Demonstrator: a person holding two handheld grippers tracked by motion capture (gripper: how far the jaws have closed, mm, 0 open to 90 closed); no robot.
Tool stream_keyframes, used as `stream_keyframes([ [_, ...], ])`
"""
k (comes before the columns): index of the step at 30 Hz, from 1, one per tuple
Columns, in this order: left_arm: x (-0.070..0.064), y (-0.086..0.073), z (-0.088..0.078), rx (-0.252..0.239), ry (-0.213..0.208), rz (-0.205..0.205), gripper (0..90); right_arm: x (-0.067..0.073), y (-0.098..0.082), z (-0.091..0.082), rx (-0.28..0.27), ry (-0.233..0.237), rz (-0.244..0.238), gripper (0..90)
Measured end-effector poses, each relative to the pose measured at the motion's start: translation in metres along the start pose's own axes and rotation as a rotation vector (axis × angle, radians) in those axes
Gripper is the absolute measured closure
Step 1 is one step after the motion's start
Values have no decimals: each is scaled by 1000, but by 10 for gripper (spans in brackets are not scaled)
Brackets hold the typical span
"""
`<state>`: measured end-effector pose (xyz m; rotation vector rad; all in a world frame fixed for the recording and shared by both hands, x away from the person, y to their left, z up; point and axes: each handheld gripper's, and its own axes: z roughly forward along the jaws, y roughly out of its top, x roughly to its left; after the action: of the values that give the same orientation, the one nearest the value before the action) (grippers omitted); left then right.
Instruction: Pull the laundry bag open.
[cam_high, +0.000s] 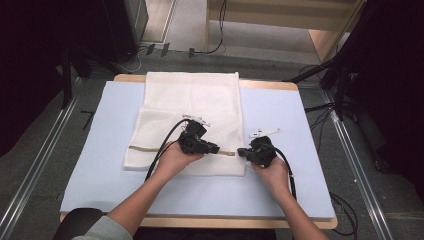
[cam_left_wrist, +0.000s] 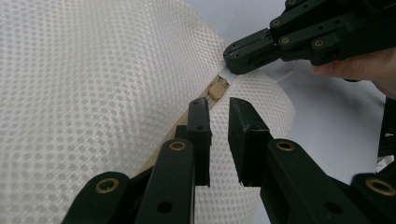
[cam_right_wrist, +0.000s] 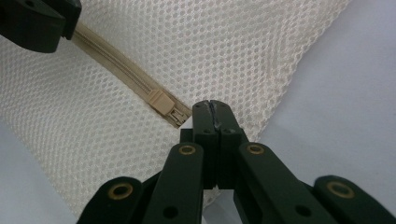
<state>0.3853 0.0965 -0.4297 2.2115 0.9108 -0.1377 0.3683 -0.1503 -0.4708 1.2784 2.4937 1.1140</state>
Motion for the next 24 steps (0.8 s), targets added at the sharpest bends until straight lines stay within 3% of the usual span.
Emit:
stream_keyframes([
  [8, -3, 3, 18, 18, -3, -2, 808, 1, 0, 0, -2, -9, -17, 900],
  [10, -7, 2, 27, 36, 13, 21, 807, 1, 0, 0, -4, -9, -18, 900],
  [24, -5, 6, 53, 33, 3, -21, 813, 2, -1, 0, -10, -13, -34, 900],
])
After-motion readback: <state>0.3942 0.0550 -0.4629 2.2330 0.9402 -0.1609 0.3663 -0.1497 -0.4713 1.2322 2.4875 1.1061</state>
